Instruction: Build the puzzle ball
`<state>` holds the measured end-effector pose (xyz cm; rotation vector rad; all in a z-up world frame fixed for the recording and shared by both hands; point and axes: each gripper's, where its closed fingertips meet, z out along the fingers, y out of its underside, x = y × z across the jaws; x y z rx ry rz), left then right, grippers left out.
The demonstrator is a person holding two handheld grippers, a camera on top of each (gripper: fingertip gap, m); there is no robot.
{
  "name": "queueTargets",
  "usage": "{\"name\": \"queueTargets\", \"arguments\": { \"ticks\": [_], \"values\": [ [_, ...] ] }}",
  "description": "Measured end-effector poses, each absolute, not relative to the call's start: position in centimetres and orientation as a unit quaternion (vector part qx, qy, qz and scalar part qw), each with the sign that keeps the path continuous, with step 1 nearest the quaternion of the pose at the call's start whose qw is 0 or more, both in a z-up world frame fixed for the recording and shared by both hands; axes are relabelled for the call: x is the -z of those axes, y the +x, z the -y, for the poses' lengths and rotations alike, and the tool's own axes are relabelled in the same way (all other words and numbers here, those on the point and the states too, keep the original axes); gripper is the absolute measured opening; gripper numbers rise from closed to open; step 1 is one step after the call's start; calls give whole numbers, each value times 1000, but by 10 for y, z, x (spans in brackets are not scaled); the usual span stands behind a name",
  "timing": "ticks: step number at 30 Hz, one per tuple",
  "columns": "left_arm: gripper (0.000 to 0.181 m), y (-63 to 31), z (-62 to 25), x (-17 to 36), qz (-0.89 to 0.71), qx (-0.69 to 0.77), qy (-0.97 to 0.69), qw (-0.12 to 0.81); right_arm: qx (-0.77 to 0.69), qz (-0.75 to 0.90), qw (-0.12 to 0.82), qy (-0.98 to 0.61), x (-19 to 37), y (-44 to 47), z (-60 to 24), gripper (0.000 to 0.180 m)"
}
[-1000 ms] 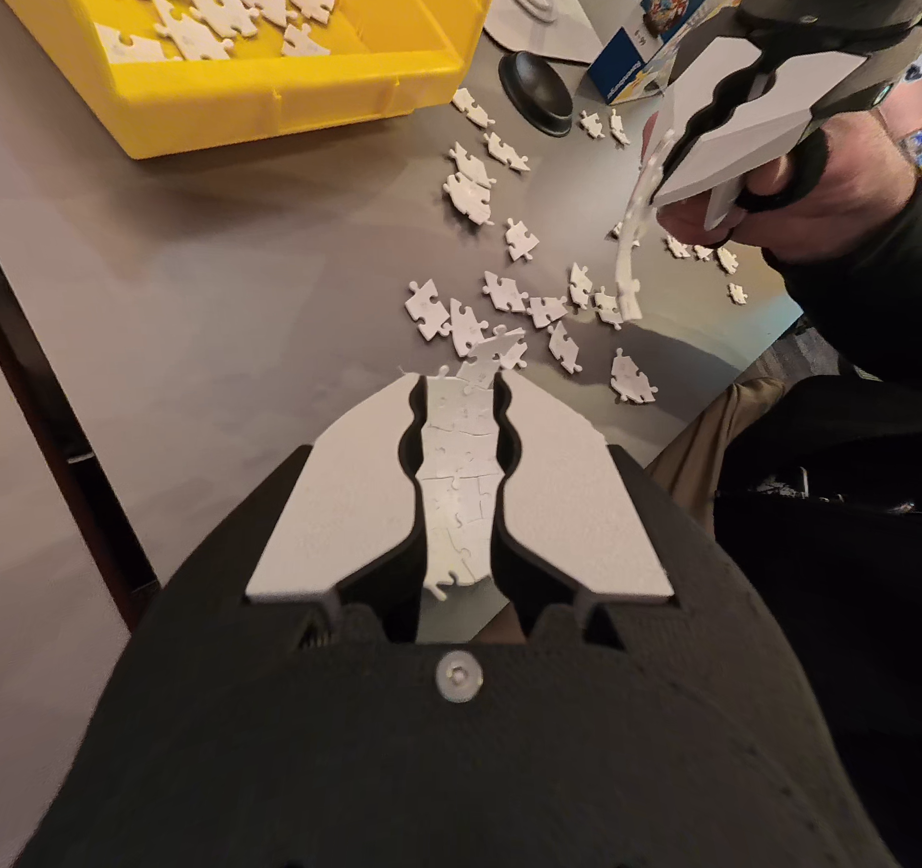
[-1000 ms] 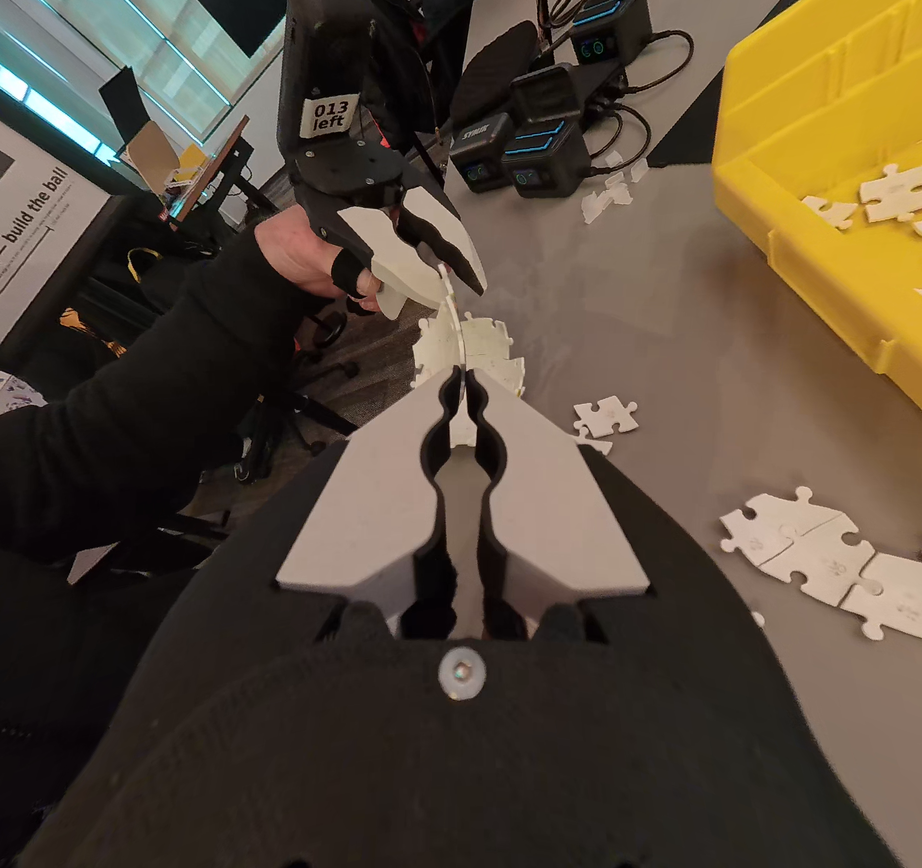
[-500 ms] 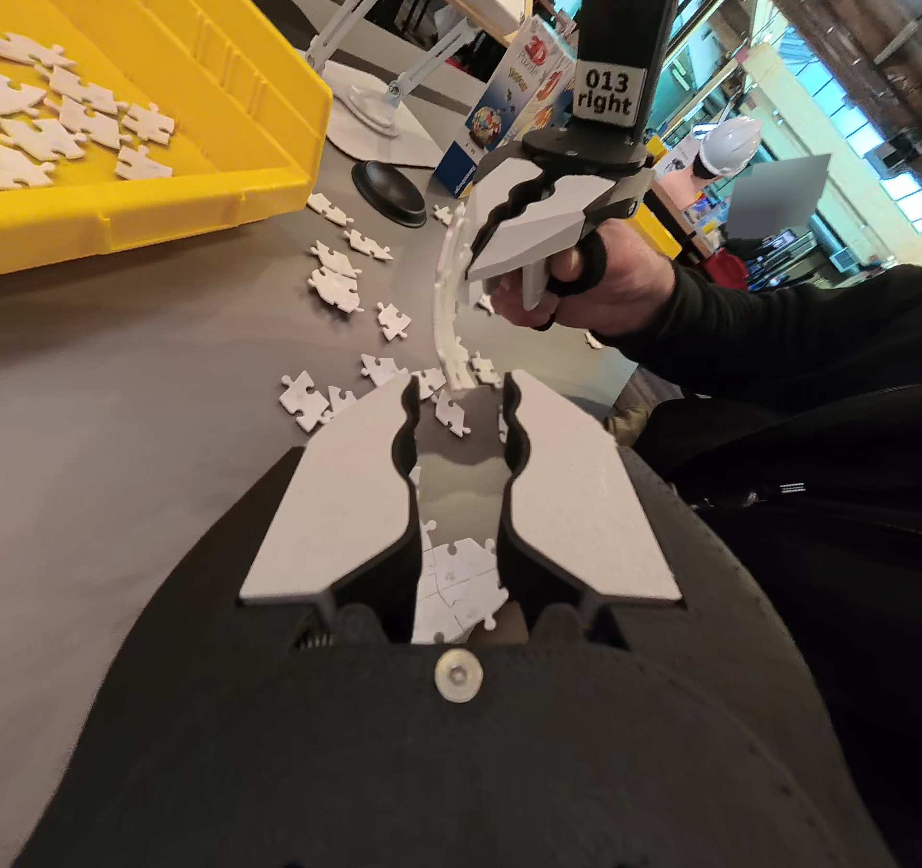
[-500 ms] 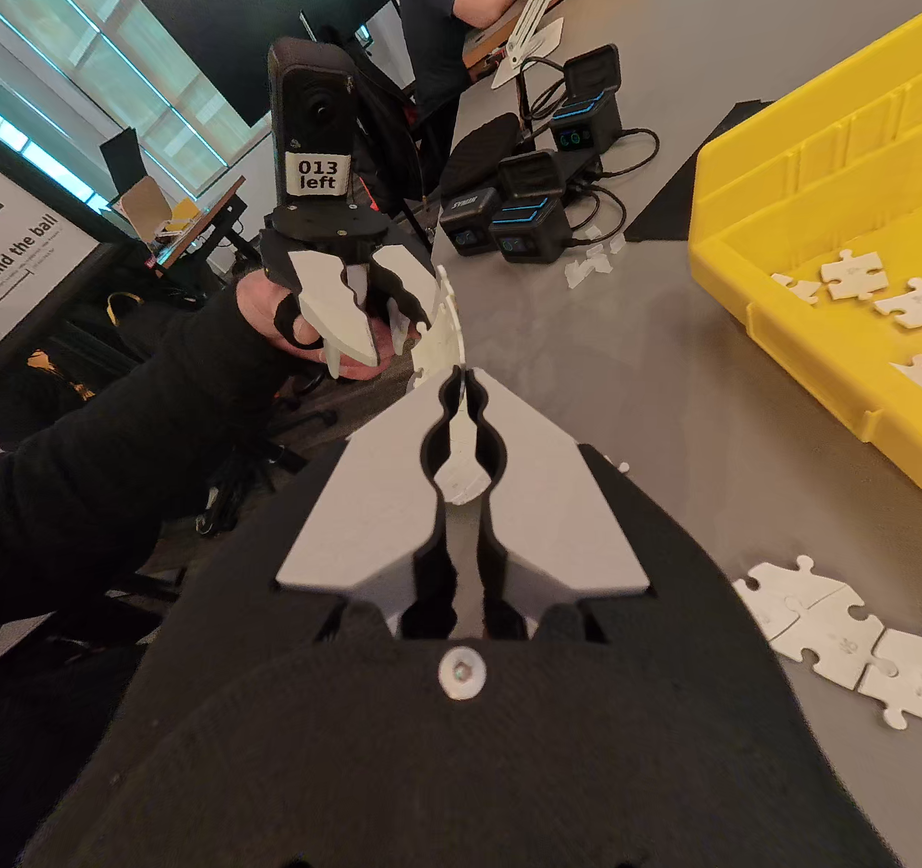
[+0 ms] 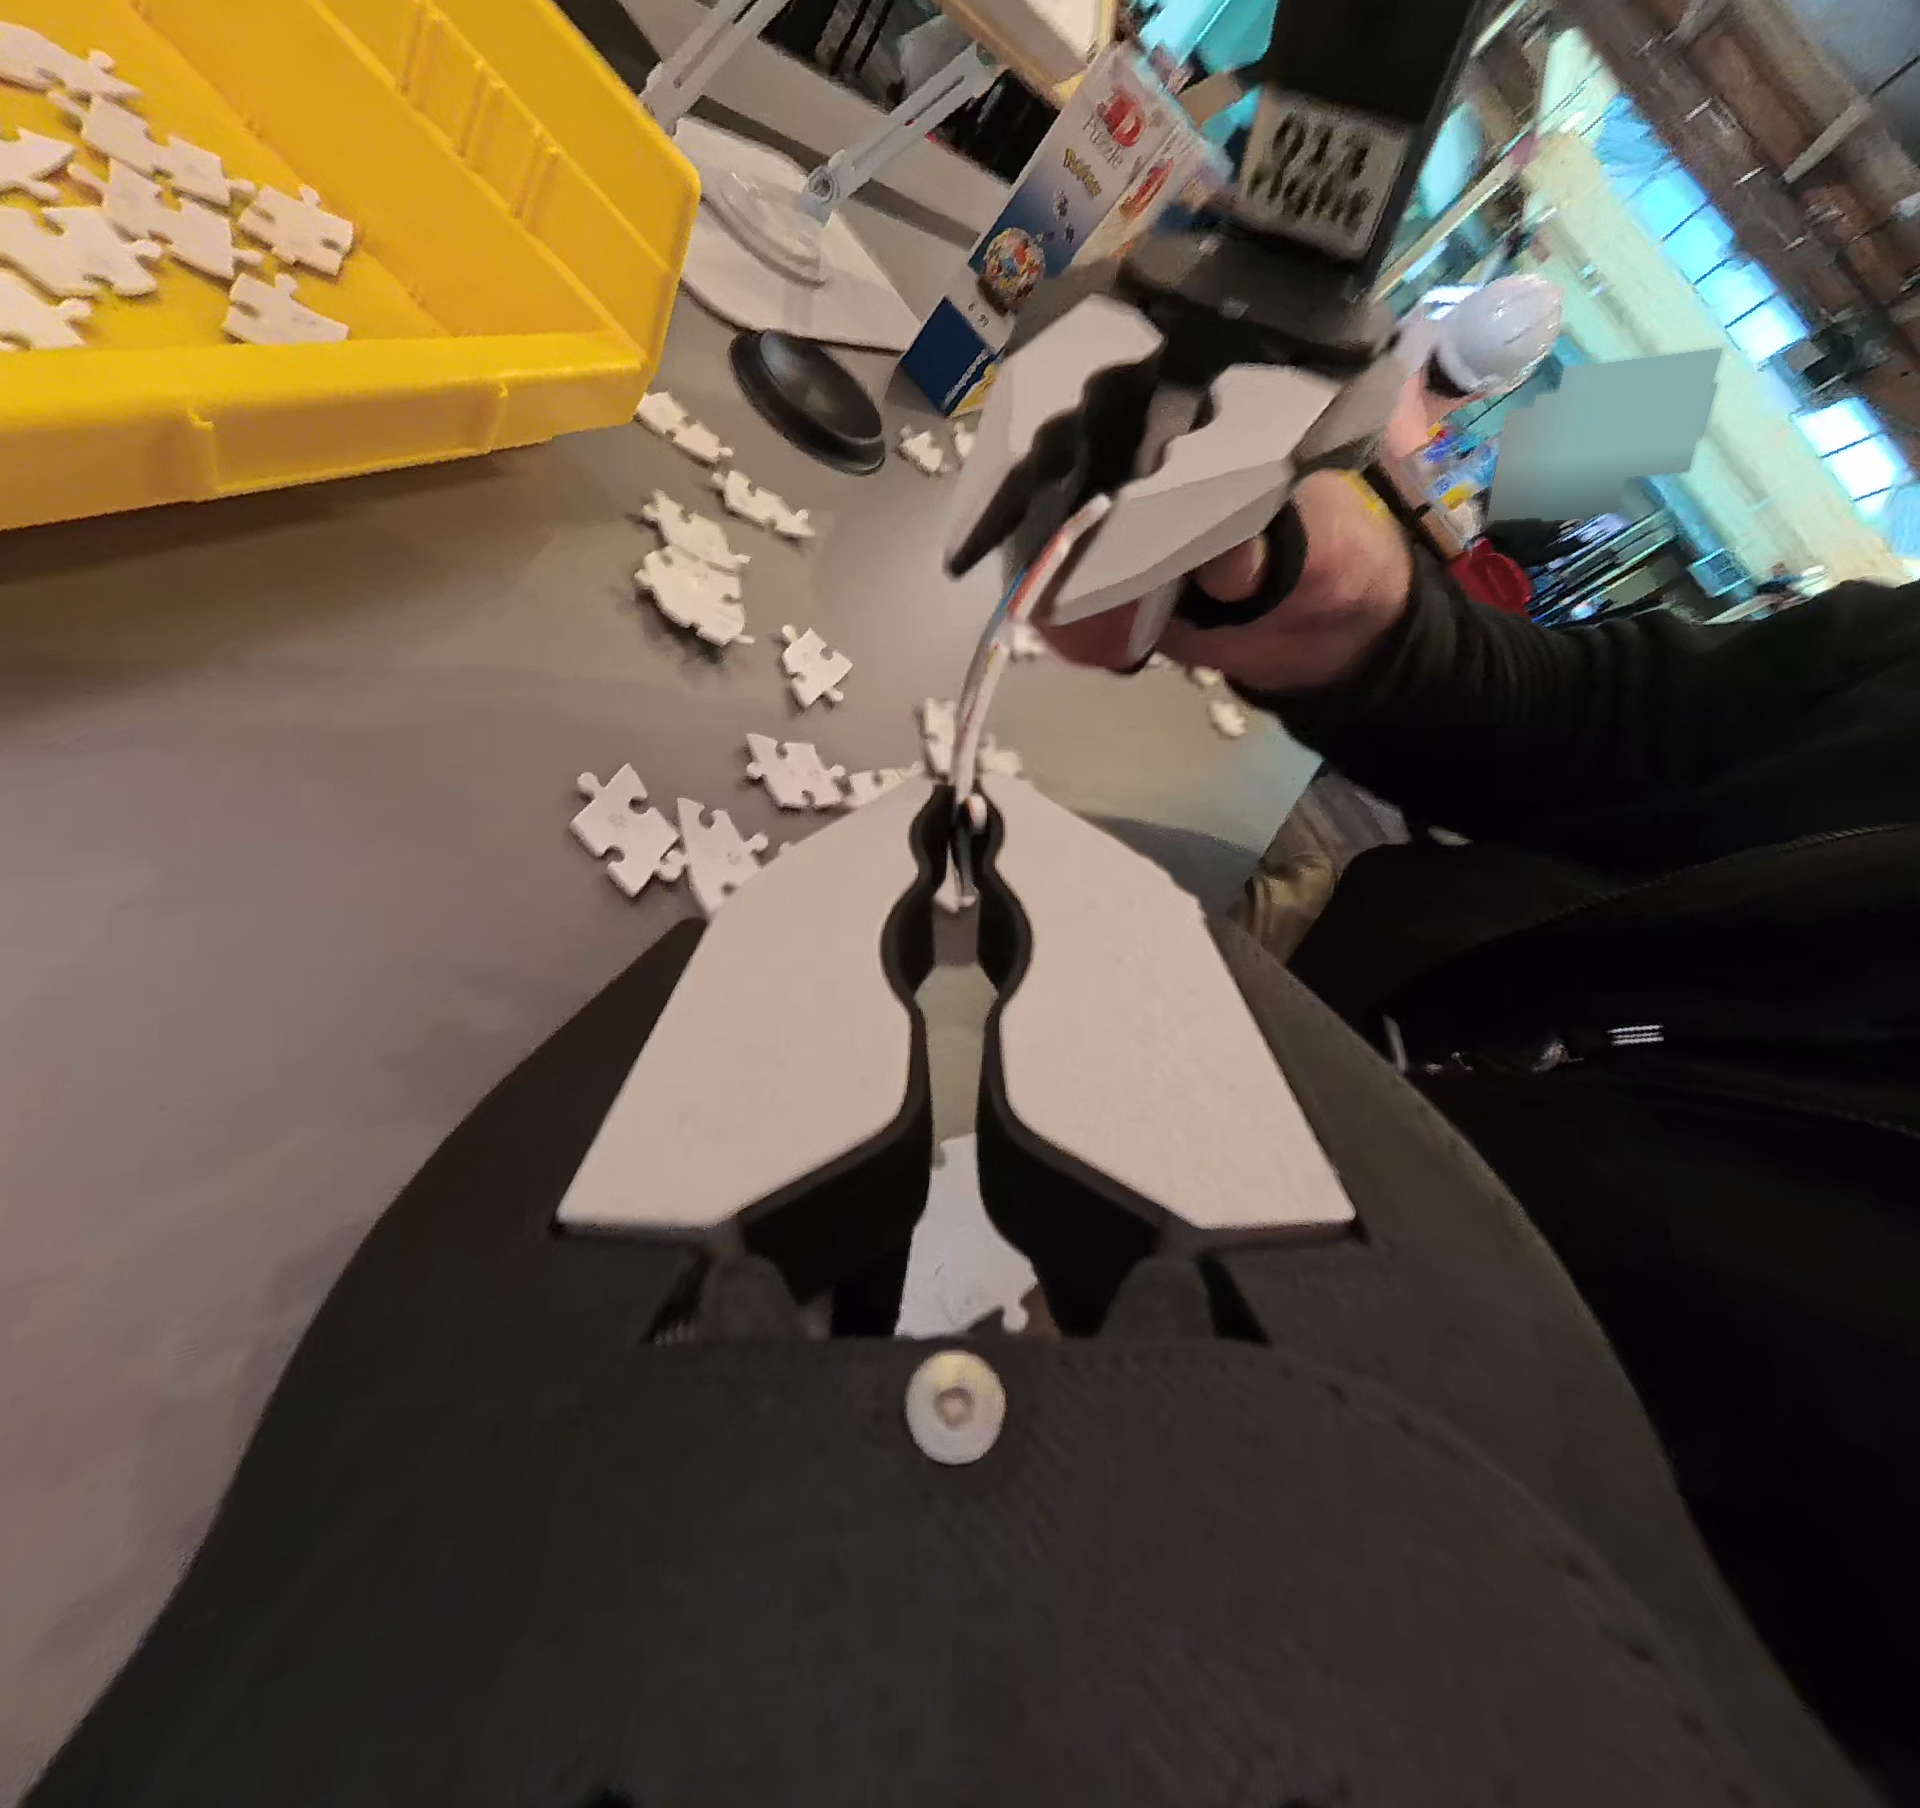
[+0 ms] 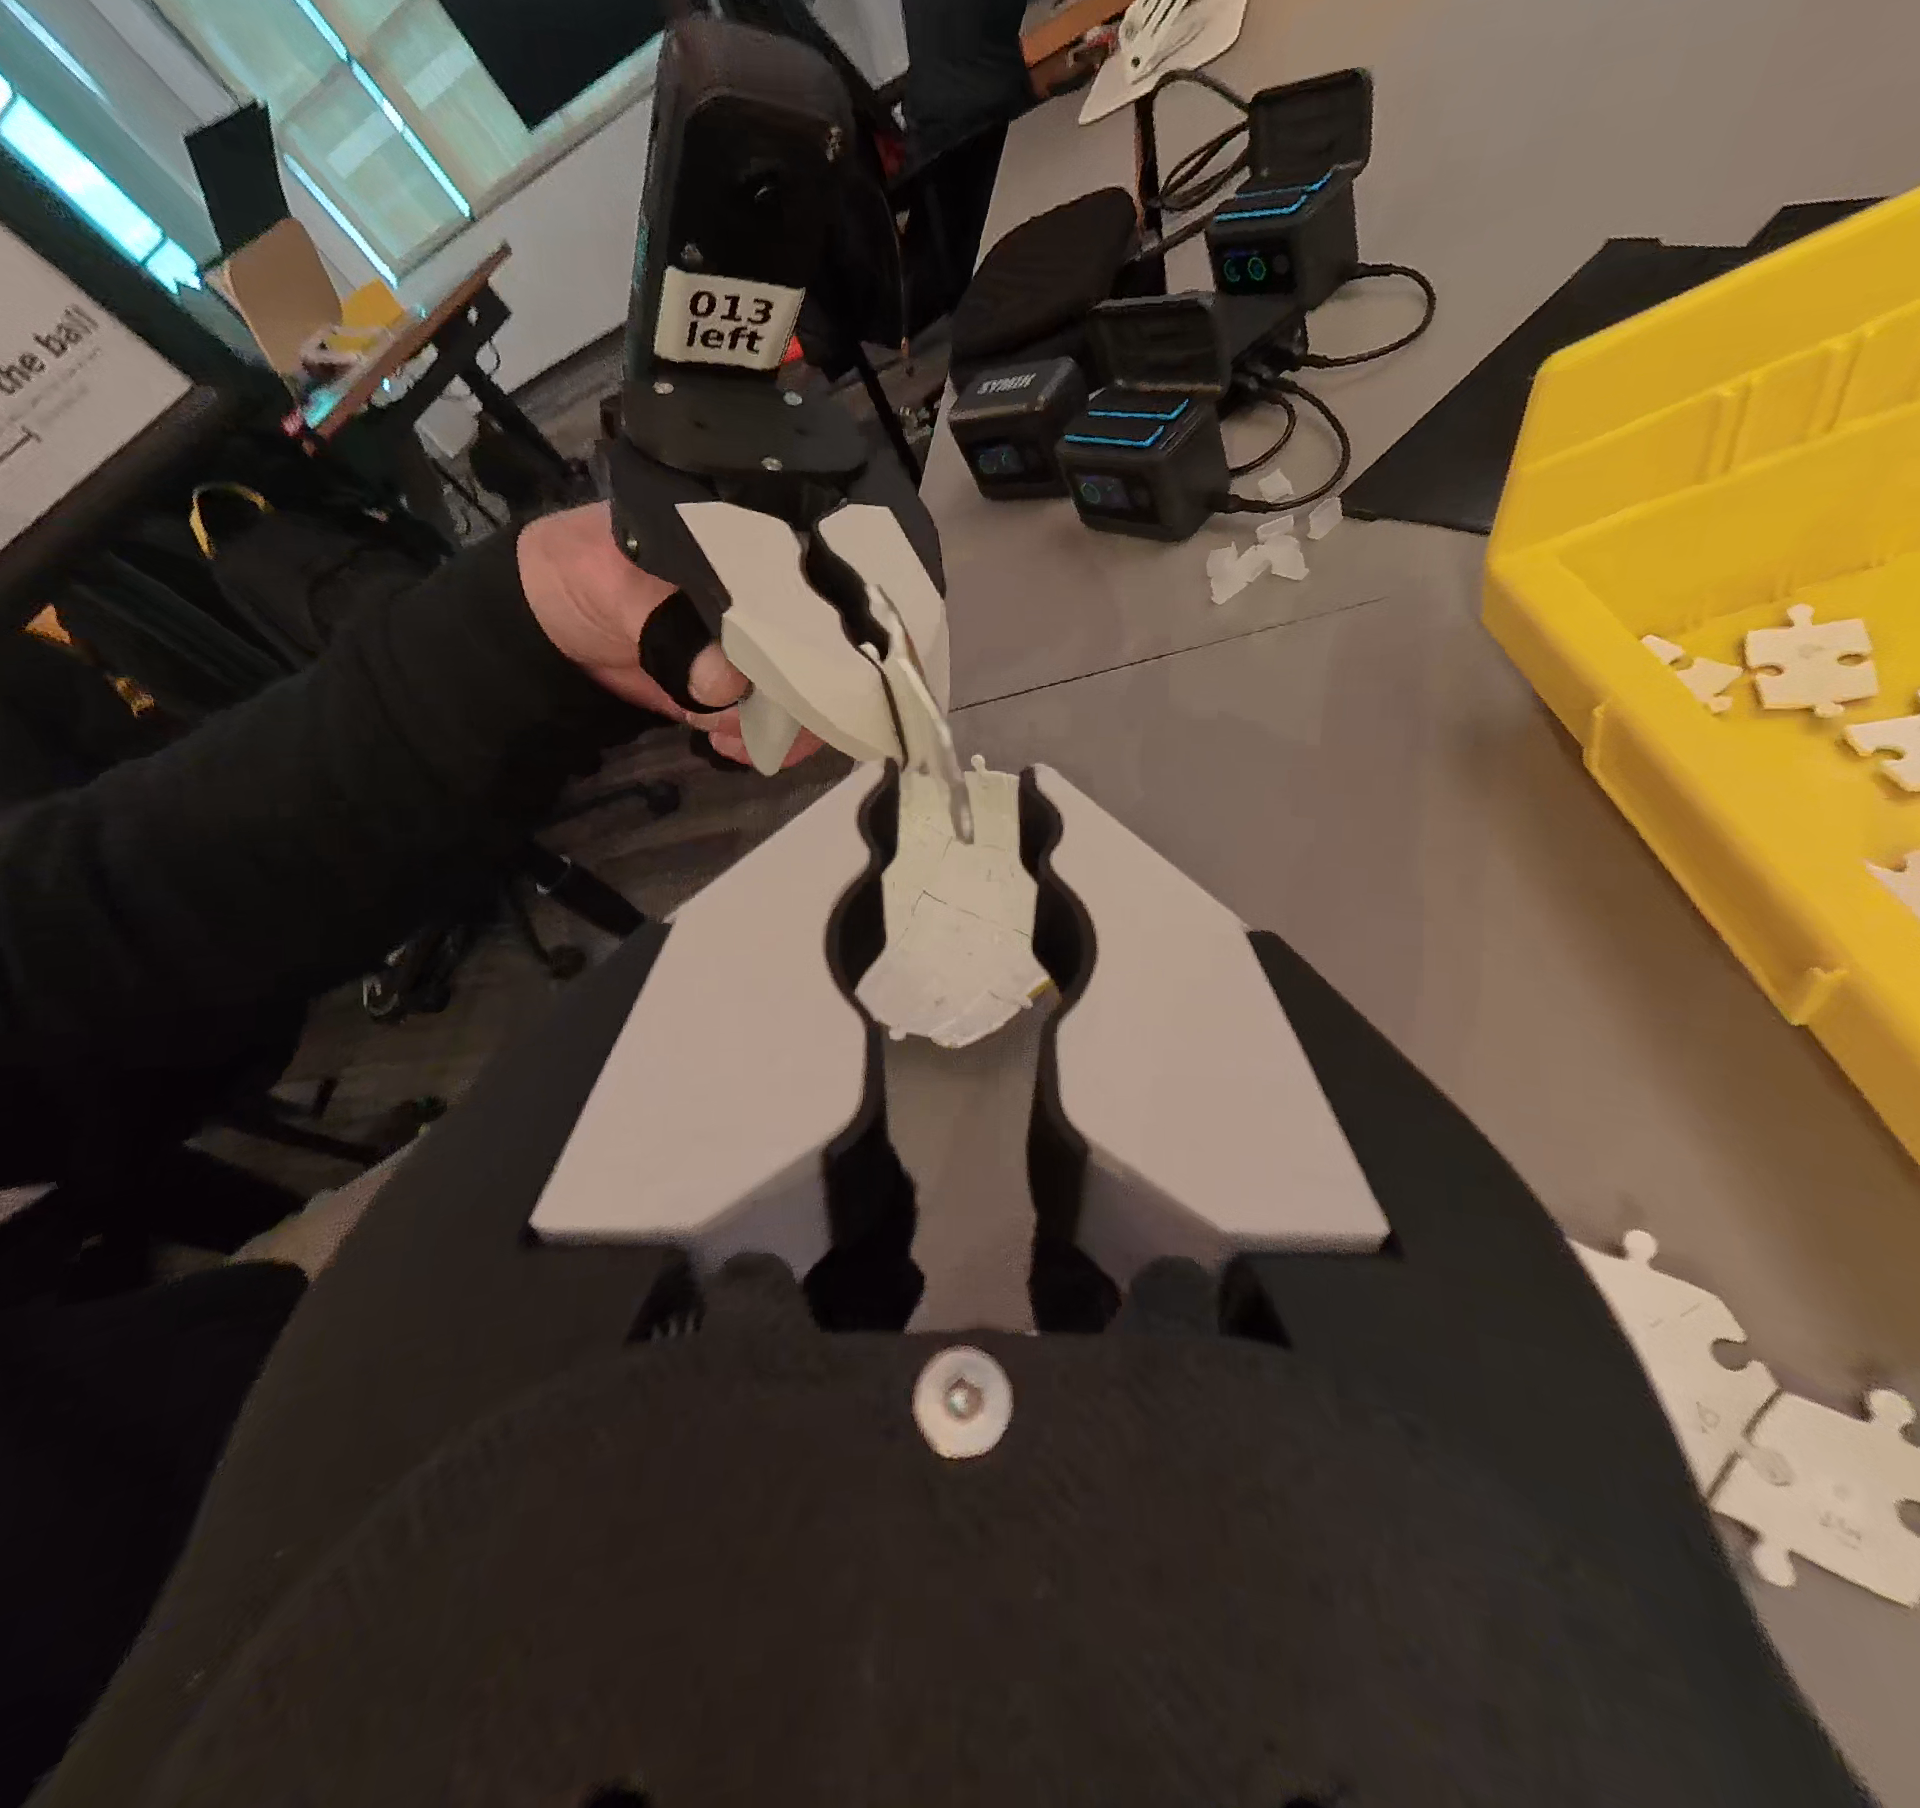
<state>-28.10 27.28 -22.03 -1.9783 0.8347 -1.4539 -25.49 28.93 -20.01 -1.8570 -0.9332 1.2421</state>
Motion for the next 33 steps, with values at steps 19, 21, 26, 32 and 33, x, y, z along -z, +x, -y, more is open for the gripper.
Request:
{"name": "queueTargets", "arguments": {
  "ticks": [19,21,26,32,33],
  "values": [
    [3,-292,-266,249,-418,335,-817,213,-242,639,171,-710,225,-283,-278,0],
    [3,-294,-267,253,-419,330,-820,209,-250,634,165,-712,229,-284,-278,0],
    [4,-298,-272,254,-413,327,-822,216,-288,600,163,-729,234,-285,-283,0],
    [17,-309,-286,253,-379,340,-826,242,-373,504,195,-755,237,-288,-293,0],
    [19,-310,-287,254,-372,346,-826,243,-387,486,201,-757,238,-288,-294,0]
  ]
}}
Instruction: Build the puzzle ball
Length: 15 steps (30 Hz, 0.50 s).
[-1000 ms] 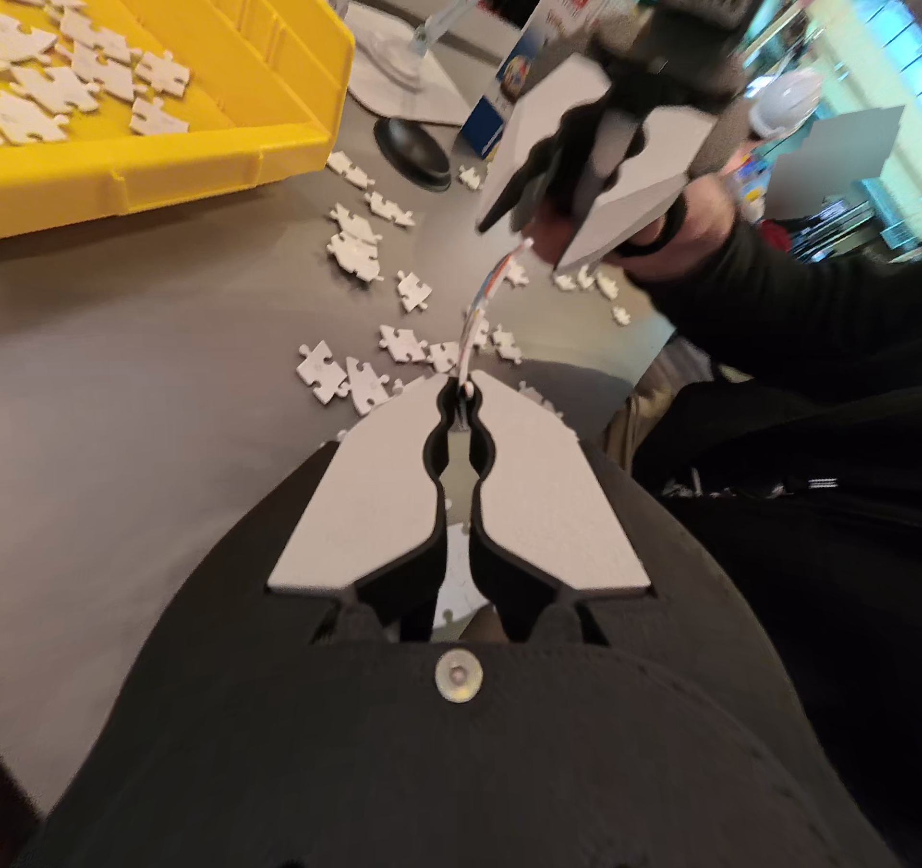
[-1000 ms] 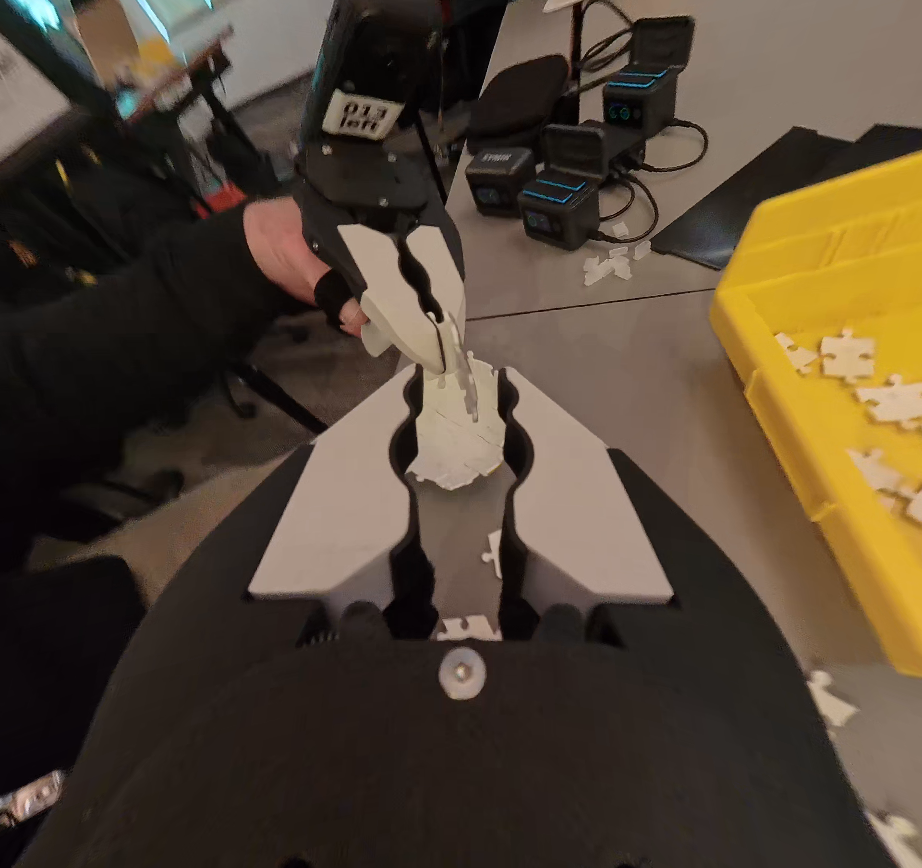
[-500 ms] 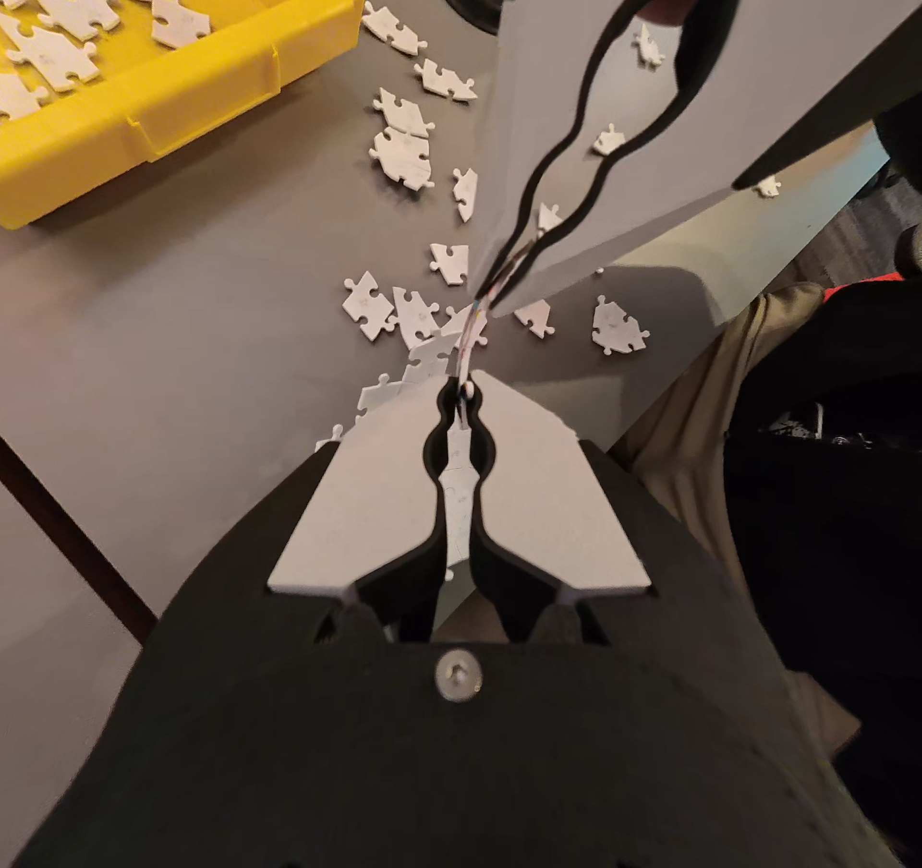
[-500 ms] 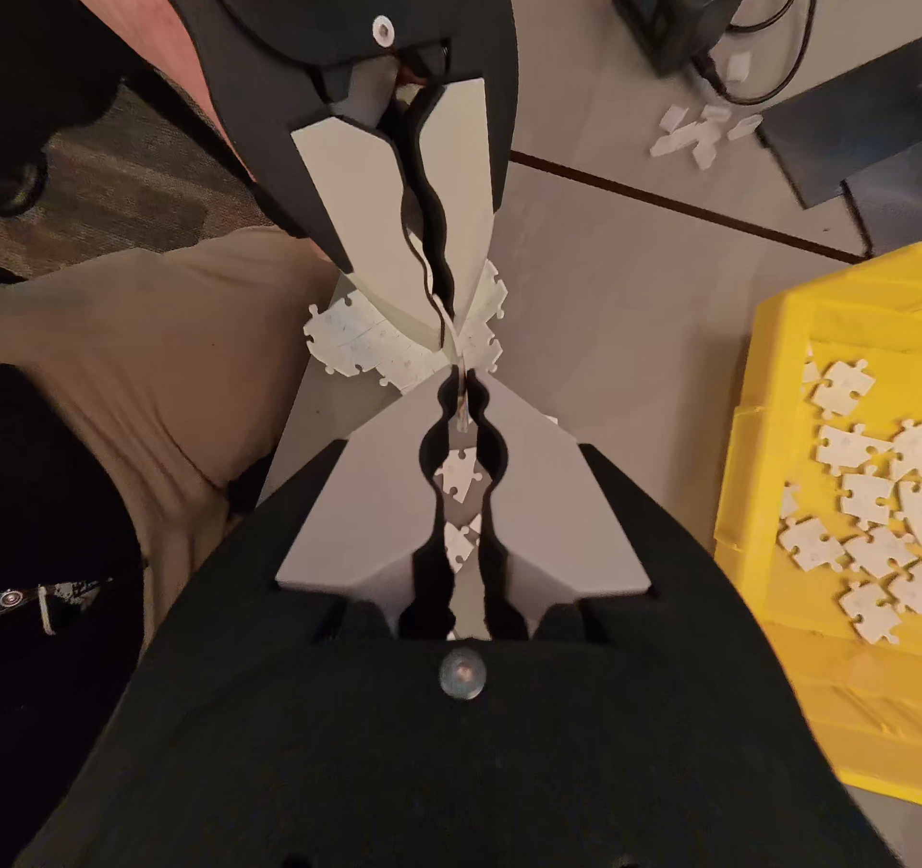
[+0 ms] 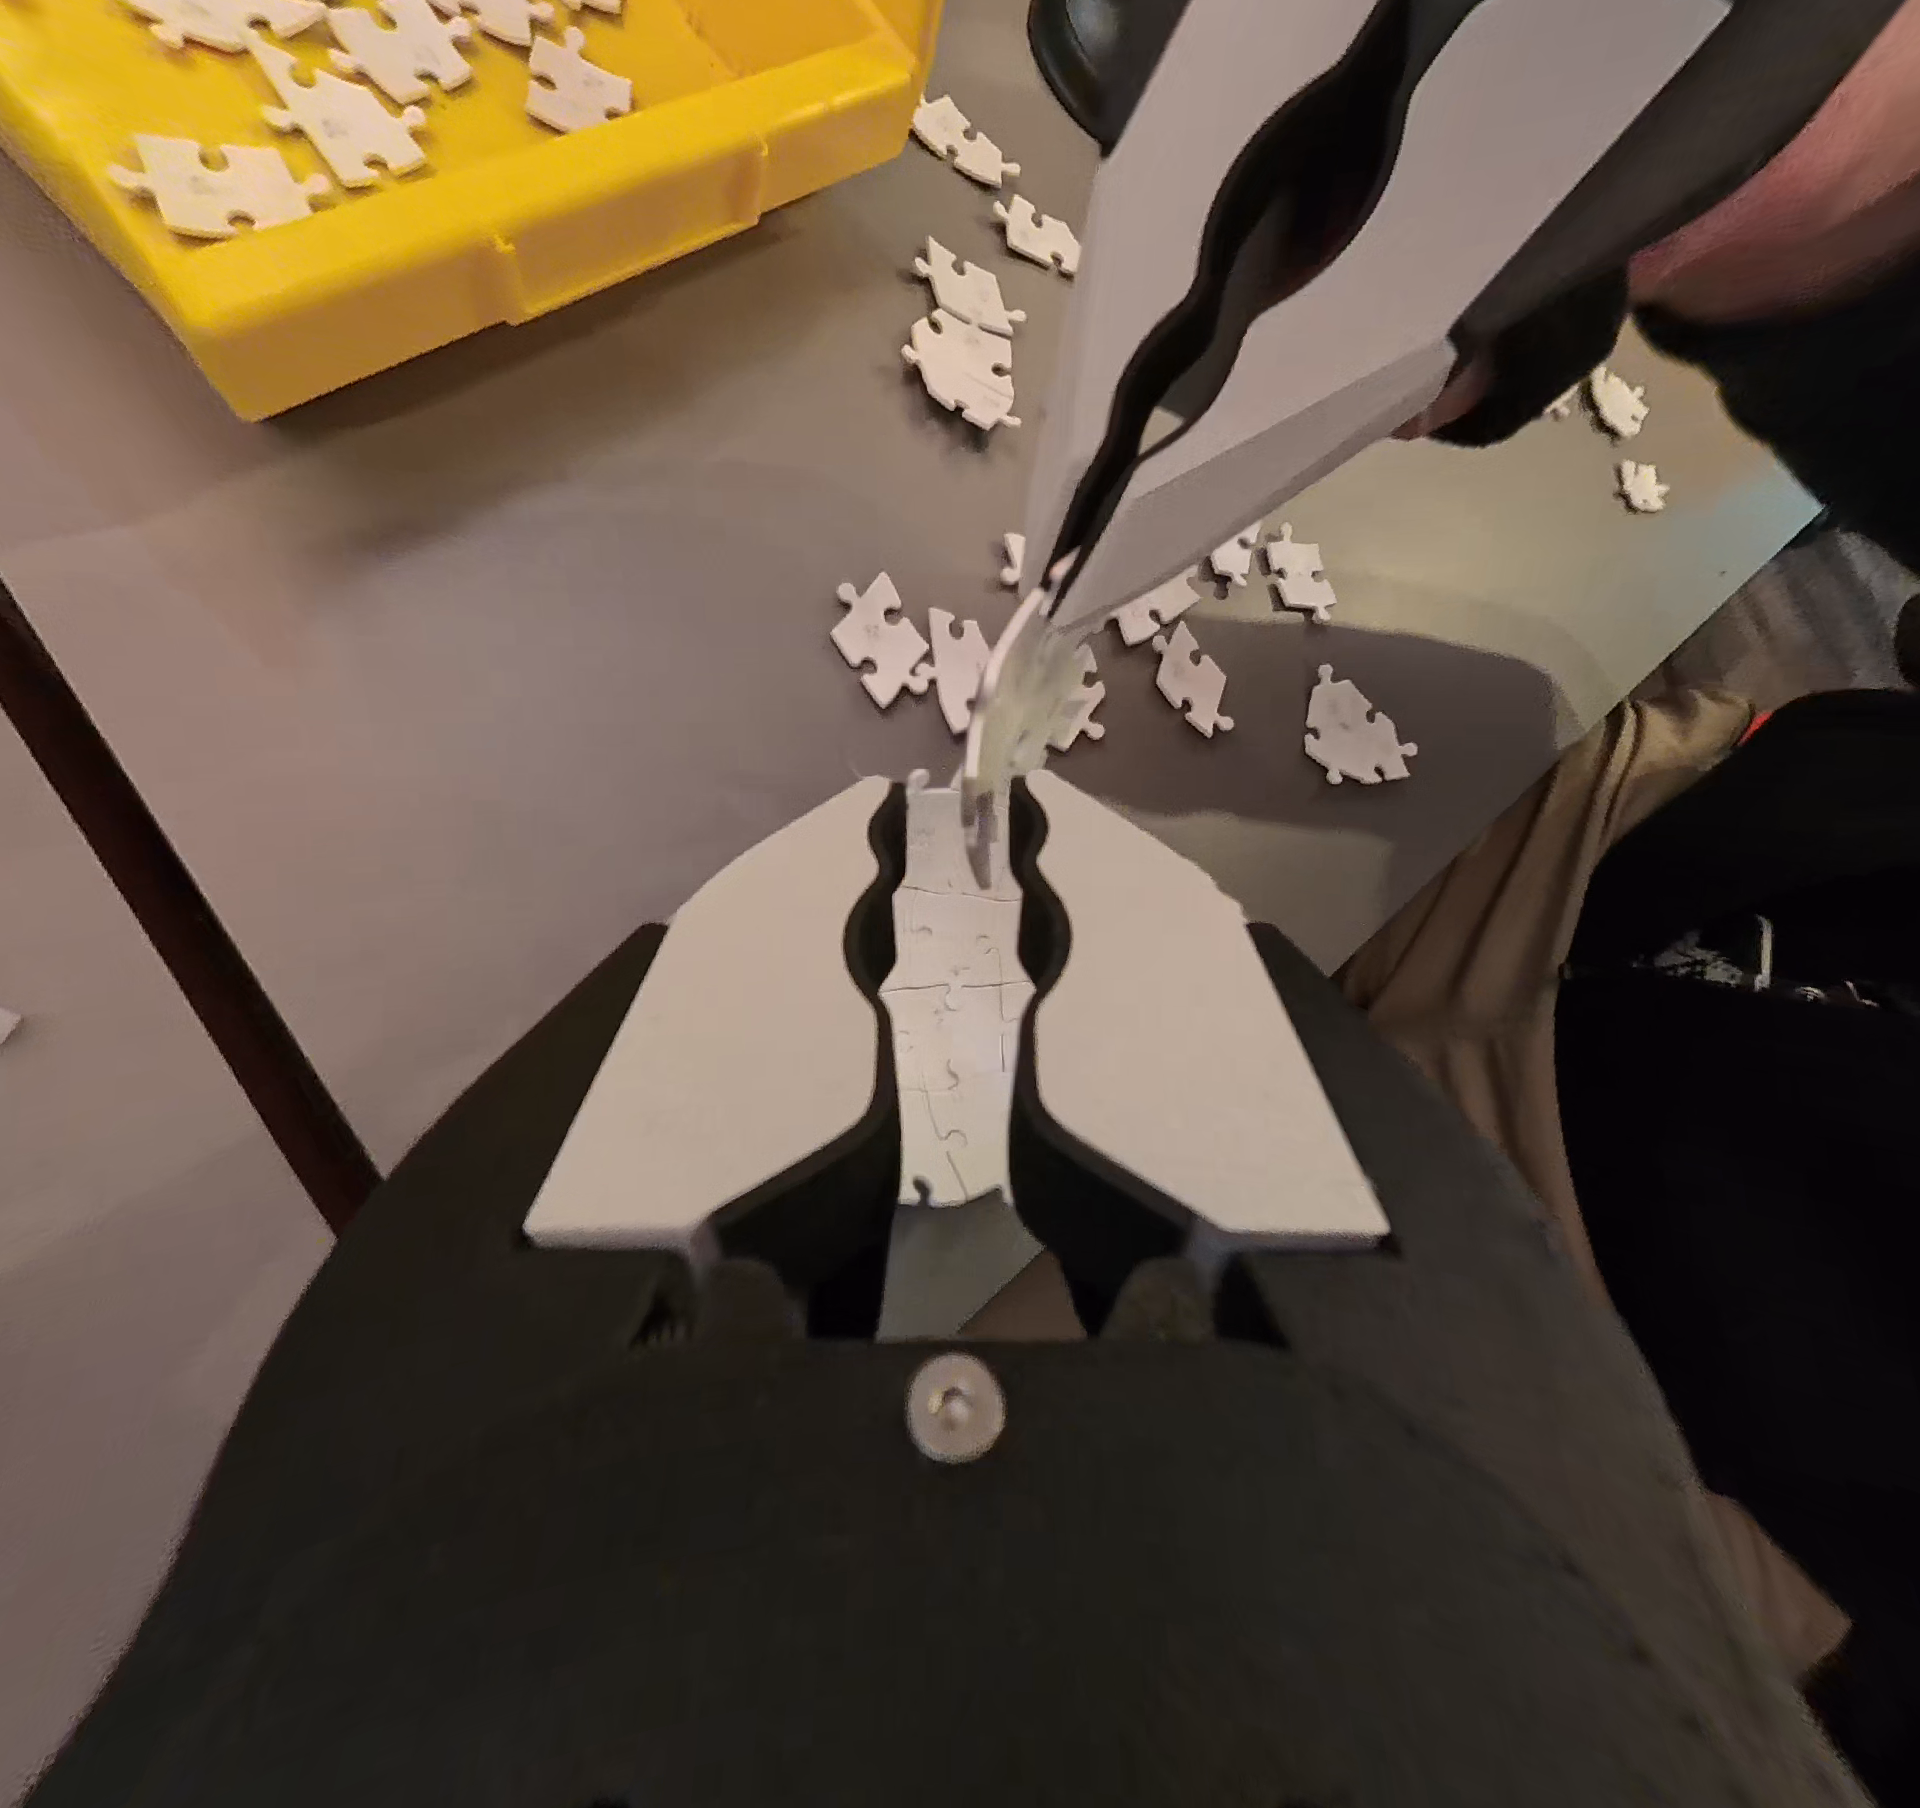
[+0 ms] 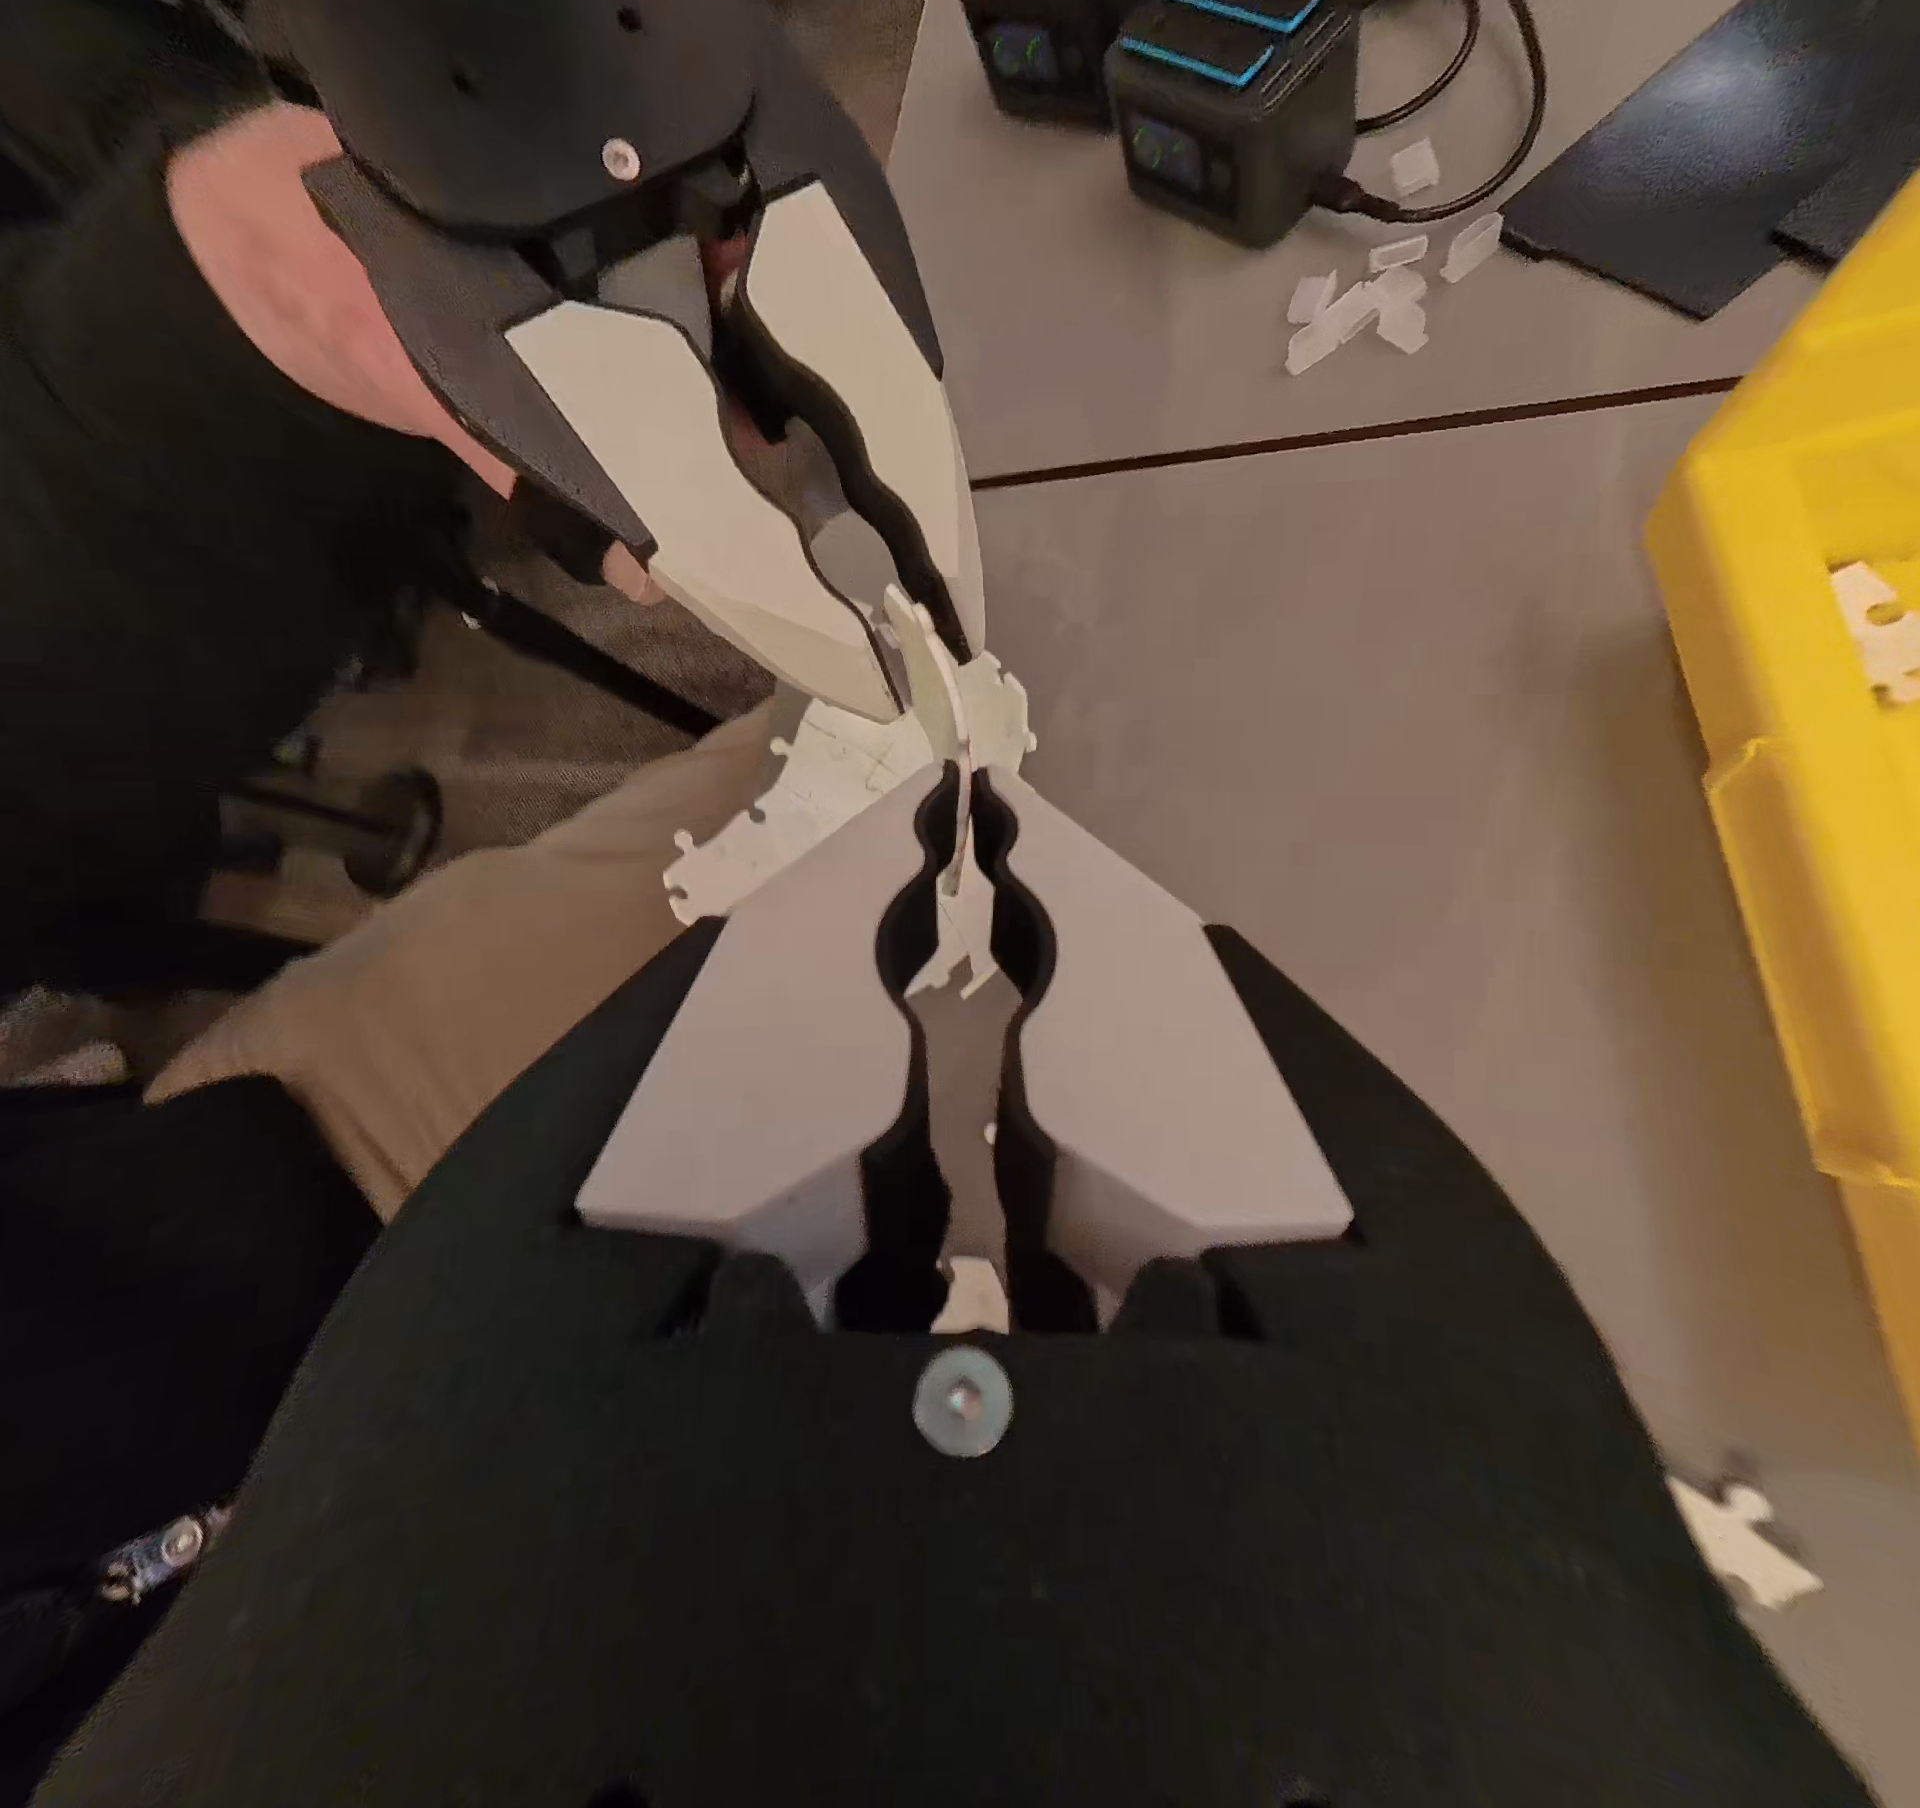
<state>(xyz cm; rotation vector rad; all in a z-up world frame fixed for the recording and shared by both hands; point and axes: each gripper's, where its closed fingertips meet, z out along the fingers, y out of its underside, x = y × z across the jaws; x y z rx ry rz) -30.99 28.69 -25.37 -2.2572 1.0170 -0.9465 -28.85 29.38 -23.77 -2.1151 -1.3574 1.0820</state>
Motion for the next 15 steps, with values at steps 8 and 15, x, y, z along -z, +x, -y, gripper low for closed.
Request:
{"name": "queueTargets", "arguments": {
  "ticks": [8,15],
  "values": [
    [12,-304,-294,245,-325,430,-796,274,-482,379,229,-756,238,-289,-296,0],
    [3,-302,-289,244,-337,438,-787,272,-491,379,225,-752,240,-286,-293,3]
  ]
}}
